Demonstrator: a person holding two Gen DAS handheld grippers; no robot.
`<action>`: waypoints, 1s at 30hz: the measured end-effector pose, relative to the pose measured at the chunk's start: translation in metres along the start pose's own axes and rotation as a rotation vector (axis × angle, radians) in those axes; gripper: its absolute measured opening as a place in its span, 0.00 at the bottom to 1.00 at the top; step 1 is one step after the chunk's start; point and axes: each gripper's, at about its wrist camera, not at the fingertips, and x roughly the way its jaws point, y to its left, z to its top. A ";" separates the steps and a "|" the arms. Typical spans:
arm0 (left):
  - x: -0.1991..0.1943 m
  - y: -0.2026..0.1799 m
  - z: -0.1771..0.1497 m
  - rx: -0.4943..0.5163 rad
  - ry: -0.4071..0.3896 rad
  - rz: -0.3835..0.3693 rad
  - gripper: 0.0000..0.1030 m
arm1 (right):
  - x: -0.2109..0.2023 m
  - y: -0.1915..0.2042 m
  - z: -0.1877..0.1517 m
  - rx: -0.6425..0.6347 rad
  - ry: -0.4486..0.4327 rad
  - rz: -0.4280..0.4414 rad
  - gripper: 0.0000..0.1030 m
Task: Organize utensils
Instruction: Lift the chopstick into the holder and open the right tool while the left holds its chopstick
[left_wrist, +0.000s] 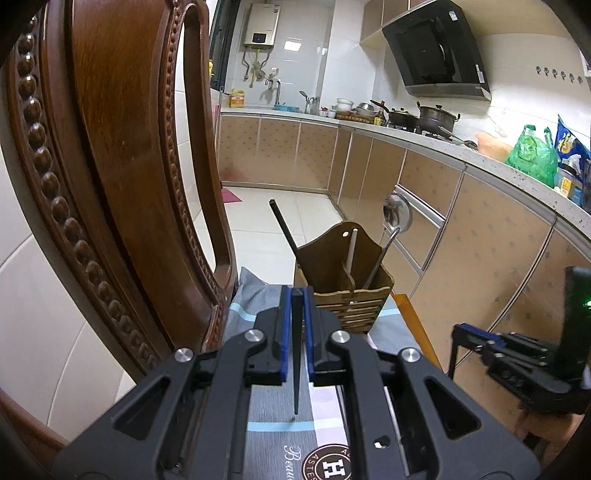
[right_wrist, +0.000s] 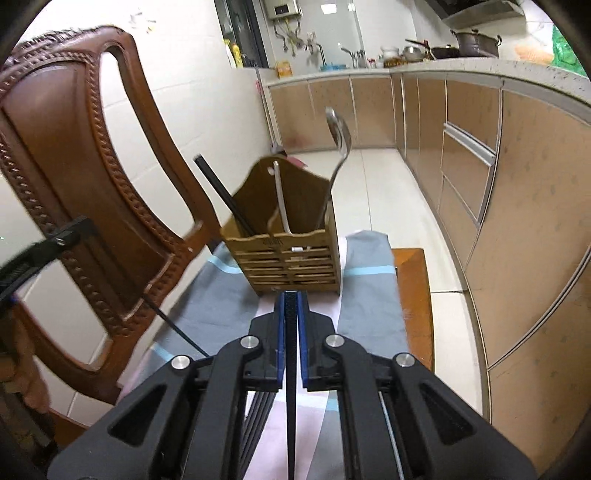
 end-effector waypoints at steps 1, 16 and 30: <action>-0.002 0.000 0.000 0.002 0.000 -0.001 0.06 | -0.007 0.001 0.000 -0.001 -0.008 0.005 0.07; -0.020 -0.004 0.007 0.013 -0.004 -0.036 0.06 | -0.054 0.022 0.003 -0.025 -0.089 0.013 0.07; -0.024 0.006 0.012 -0.008 -0.011 -0.047 0.06 | -0.069 0.045 0.062 -0.092 -0.159 -0.052 0.07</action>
